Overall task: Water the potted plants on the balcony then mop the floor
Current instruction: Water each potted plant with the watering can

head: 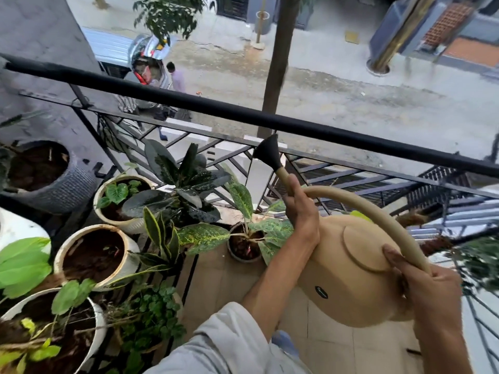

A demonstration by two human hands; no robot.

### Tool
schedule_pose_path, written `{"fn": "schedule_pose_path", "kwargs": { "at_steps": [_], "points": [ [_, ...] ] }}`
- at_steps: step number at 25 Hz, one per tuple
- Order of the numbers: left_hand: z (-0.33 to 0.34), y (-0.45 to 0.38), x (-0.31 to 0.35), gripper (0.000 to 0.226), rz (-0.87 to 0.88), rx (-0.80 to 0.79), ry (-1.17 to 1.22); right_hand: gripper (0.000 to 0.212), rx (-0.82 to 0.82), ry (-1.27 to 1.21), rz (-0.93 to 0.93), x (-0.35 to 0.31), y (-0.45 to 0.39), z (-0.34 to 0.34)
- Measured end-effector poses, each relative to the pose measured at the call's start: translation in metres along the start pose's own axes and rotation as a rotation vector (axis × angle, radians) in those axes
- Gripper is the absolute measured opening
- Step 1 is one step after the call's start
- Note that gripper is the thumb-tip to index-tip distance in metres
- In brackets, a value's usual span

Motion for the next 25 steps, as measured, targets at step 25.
{"fn": "schedule_pose_path", "kwargs": {
  "at_steps": [25],
  "points": [
    [0.005, -0.019, -0.074, 0.078, -0.124, 0.171, 0.162, 0.033, -0.179, 0.279, -0.124, 0.005, -0.061, -0.013]
  ]
}}
Point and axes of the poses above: each hand's wrist, its own y-axis away from the middle knuckle, its own z-axis out of the palm, x = y × z, the point moved 5 cm from there along -y, towards the middle knuckle, and after that the axes turned 11 degrees about y, right-handed, at the moved point
